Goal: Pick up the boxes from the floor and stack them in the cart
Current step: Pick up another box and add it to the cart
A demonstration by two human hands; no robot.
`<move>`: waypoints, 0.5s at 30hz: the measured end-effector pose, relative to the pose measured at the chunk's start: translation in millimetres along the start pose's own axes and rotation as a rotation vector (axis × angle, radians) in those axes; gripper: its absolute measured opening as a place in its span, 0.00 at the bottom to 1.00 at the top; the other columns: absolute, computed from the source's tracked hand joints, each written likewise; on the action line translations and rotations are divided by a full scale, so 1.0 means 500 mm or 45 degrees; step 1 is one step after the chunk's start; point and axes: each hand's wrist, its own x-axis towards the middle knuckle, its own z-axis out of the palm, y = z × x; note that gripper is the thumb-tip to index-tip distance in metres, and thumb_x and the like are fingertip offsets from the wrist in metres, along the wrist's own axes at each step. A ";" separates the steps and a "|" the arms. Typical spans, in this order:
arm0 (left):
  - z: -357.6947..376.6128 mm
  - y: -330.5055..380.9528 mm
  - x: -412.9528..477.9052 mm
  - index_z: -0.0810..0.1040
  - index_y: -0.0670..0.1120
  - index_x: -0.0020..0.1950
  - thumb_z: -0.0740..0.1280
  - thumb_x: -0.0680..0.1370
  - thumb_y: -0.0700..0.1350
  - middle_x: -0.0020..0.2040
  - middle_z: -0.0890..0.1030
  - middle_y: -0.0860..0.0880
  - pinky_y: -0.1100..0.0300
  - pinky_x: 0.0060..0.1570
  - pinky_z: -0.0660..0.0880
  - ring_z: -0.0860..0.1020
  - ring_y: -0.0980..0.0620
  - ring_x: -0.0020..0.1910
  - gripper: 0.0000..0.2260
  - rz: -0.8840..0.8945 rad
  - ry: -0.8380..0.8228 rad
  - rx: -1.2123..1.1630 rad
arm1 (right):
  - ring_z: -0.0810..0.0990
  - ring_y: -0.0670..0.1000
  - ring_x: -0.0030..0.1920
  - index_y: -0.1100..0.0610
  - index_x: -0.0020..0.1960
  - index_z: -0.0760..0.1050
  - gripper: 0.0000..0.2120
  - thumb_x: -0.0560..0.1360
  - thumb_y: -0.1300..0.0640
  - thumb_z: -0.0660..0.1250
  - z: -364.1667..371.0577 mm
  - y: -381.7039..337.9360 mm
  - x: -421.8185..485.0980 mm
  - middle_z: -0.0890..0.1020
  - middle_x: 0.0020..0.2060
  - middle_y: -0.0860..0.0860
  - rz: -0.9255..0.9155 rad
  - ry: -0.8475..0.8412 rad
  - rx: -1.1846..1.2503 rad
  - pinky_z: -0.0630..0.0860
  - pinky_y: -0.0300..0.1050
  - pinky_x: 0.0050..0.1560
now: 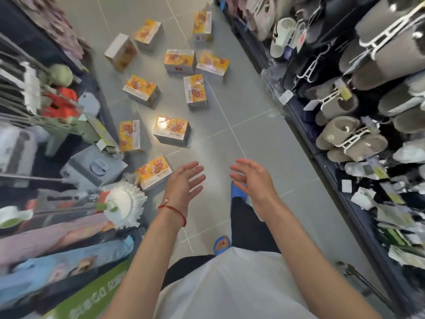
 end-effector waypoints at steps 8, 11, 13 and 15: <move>0.033 0.201 0.167 0.79 0.48 0.61 0.63 0.81 0.42 0.57 0.84 0.50 0.55 0.55 0.77 0.82 0.50 0.56 0.10 -0.016 0.138 -0.203 | 0.83 0.50 0.57 0.53 0.66 0.78 0.13 0.82 0.57 0.66 0.117 -0.208 0.197 0.83 0.60 0.51 0.051 -0.168 -0.248 0.79 0.47 0.63; 0.018 0.262 0.221 0.79 0.47 0.62 0.64 0.81 0.42 0.57 0.84 0.50 0.55 0.56 0.78 0.83 0.50 0.56 0.11 -0.021 0.188 -0.275 | 0.84 0.50 0.56 0.54 0.64 0.78 0.12 0.82 0.58 0.66 0.179 -0.274 0.263 0.84 0.59 0.53 0.086 -0.197 -0.315 0.80 0.45 0.60; 0.001 0.301 0.264 0.79 0.47 0.62 0.64 0.81 0.42 0.57 0.84 0.50 0.56 0.54 0.78 0.83 0.50 0.55 0.11 -0.036 0.208 -0.308 | 0.84 0.50 0.54 0.54 0.64 0.78 0.11 0.82 0.58 0.66 0.226 -0.307 0.309 0.84 0.58 0.53 0.102 -0.212 -0.334 0.79 0.45 0.58; -0.024 0.339 0.315 0.79 0.46 0.62 0.64 0.80 0.41 0.56 0.84 0.49 0.56 0.53 0.78 0.83 0.49 0.55 0.11 -0.081 0.245 -0.340 | 0.84 0.49 0.52 0.54 0.63 0.78 0.11 0.81 0.59 0.66 0.279 -0.333 0.355 0.84 0.57 0.53 0.127 -0.221 -0.373 0.79 0.44 0.57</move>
